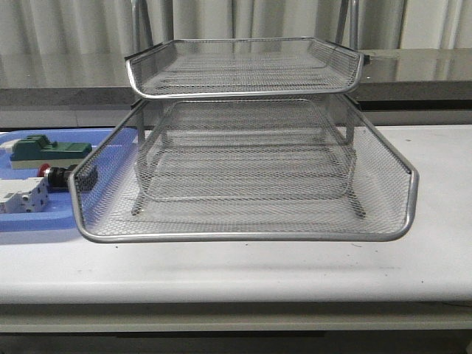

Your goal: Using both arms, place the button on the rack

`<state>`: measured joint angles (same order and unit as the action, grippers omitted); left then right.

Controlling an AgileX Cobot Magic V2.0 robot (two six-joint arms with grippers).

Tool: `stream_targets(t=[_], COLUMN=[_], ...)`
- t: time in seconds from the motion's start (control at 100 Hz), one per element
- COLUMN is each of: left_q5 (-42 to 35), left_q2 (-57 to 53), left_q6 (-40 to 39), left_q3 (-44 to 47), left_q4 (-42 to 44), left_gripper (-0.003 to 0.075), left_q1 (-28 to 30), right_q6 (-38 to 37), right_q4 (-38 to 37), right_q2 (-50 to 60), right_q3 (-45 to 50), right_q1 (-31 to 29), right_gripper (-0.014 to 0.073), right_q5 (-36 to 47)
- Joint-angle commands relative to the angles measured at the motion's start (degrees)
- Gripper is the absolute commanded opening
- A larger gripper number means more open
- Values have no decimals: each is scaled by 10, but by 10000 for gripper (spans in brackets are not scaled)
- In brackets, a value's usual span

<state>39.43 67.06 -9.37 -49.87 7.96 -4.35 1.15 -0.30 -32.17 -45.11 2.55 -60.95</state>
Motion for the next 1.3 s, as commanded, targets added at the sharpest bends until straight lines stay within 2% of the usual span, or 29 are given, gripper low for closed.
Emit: stream_targets(t=[0.0,0.16,0.21,0.26,0.52,0.7,0.85,1.13,1.29], left_q5=[-22,-23,-23,-23,-47,-42,14,112,186], left_q2=[-8,-9,-9,-9,-8,20,98,289,392], left_q6=[13,19,19,19,20,90,159,340,422], left_q3=[-20,-20,-20,-20,-20,-77,-193,-430,-558], left_q4=[-4,-3,-3,-3,-30,-30,-41,-103,-105], left_gripper=[185,516,585,617,619,619,619,619,619], left_q1=[0,0,0,0,0,0,0,-1,-13], right_q6=[1,1,1,1,1,1,1,1,1], right_q4=[-6,-6,-6,-6,-6,-6,-6,-6,-6], right_q2=[0,0,0,0,0,0,0,0,0], right_q3=[-19,-19,-19,-19,-19,-19,-19,-19,-19], right_q1=[-3,-3,-3,-3,-3,-3,-3,-3,-3], right_gripper=[-71,-71,-71,-71,-71,-71,-71,-71,-71], right_q5=[31,31,31,31,31,31,31,31,31])
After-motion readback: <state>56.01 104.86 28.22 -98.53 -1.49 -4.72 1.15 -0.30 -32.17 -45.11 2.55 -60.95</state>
